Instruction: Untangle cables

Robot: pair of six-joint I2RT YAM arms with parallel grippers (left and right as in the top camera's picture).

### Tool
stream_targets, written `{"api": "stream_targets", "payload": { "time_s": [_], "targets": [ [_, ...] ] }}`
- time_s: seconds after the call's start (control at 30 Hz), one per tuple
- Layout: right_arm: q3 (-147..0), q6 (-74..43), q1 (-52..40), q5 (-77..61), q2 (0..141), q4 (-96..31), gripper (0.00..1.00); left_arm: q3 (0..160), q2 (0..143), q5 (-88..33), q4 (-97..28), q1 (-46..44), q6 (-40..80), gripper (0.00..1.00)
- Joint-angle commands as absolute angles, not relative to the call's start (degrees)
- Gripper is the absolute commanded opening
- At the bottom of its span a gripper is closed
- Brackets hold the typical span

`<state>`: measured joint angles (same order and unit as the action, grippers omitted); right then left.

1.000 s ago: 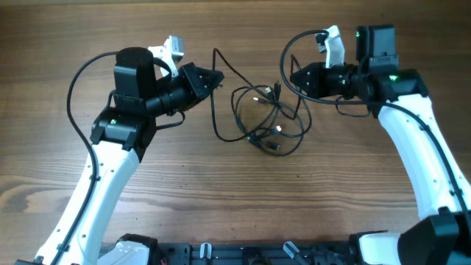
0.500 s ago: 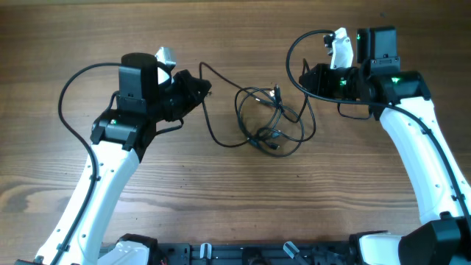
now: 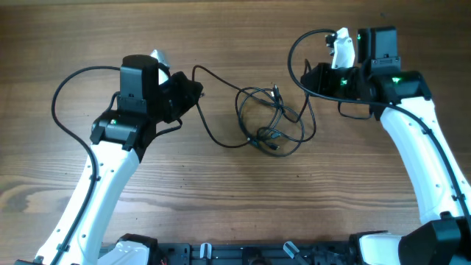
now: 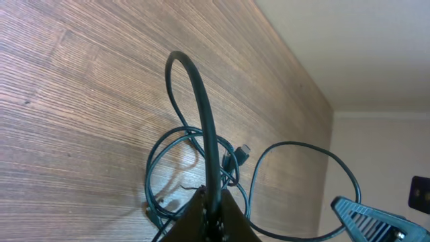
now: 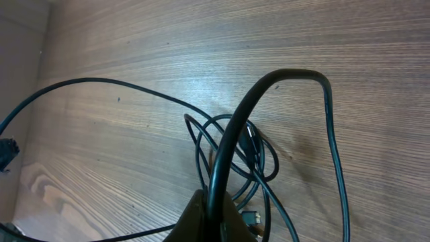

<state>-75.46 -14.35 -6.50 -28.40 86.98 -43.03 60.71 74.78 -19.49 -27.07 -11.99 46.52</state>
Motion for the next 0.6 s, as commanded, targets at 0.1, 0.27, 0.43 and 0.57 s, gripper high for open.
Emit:
{"api": "stream_targets", "payload": {
  "time_s": [0.1, 0.27, 0.43, 0.57],
  "targets": [
    [-75.4, -15.2, -3.6, -27.9, 83.9, -44.3, 0.04, 61.1, 74.3, -15.9, -27.9, -11.7, 45.2, 0.07],
    [-75.4, -15.2, -1.8, -27.9, 80.8, -44.6, 0.04, 61.1, 74.3, -13.9, -28.2, -11.7, 45.2, 0.07],
    [-75.4, -16.0, -0.1, -27.8, 77.5, -45.0, 0.04, 61.1, 74.3, -10.7, -28.9, -11.7, 45.2, 0.07],
    [-75.4, -16.7, 0.8, -24.8, 75.6, -46.3, 0.04, 61.1, 74.3, -7.6, -30.2, -11.7, 45.2, 0.07]
  ]
}}
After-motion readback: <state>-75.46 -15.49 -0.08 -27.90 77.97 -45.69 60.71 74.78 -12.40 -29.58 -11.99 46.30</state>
